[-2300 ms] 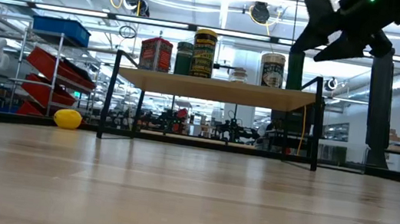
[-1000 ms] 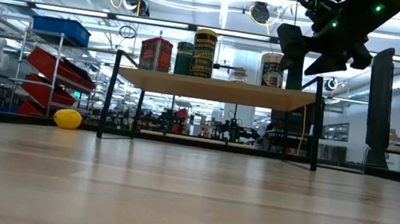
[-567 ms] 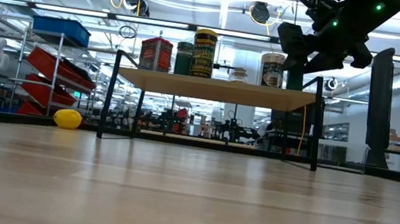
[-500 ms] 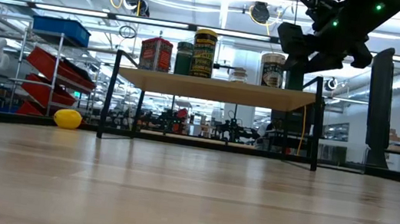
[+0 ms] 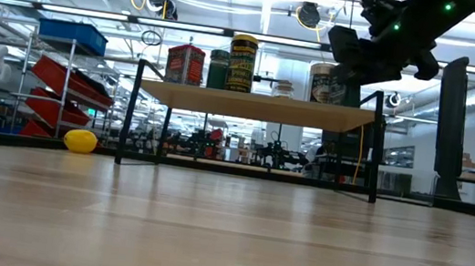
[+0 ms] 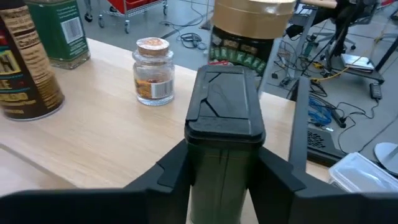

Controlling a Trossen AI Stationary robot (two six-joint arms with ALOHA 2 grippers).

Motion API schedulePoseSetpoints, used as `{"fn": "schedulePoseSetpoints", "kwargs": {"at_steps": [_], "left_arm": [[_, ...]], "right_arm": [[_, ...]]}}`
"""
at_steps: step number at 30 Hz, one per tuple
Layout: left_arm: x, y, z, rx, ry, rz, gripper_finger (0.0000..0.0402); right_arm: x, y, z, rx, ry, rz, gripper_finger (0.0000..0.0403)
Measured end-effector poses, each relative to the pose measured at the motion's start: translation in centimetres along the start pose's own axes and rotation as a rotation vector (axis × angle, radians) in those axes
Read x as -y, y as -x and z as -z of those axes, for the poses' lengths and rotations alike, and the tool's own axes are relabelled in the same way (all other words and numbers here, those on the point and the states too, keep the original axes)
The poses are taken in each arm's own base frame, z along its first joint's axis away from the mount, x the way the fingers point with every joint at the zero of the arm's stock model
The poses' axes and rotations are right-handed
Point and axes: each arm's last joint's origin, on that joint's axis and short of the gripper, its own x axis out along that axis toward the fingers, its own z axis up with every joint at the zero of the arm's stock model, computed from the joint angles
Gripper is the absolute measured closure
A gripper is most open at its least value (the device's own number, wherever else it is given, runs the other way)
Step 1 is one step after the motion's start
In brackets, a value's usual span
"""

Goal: Shelf spices
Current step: Remove the black seasoning can from the shelf

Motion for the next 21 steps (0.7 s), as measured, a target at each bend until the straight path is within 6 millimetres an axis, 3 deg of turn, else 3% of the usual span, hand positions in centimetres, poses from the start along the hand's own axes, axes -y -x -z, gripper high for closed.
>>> {"fn": "schedulePoseSetpoints", "kwargs": {"at_steps": [7,13,17,21], "left_arm": [[0.0,0.0,0.0,0.0,0.001,0.0,0.0375],[0.0,0.0,0.0,0.002,-0.002,0.0,0.0375],[-0.3,0.1,-0.9,0.091,-0.169,-0.038,0.0375],[-0.3,0.2,-1.4,0.134,-0.157,-0.045,0.0375]], "right_arm": [[-0.7,0.2,-0.6,-0.018,0.015,-0.075,0.0283],[-0.9,1.2,-2.6,-0.022,0.024,-0.164,0.0283],[-1.1,2.3,-4.1,-0.026,0.037,-0.266,0.0283],[-1.4,3.3,-5.2,-0.051,0.054,-0.397,0.0282]]}}
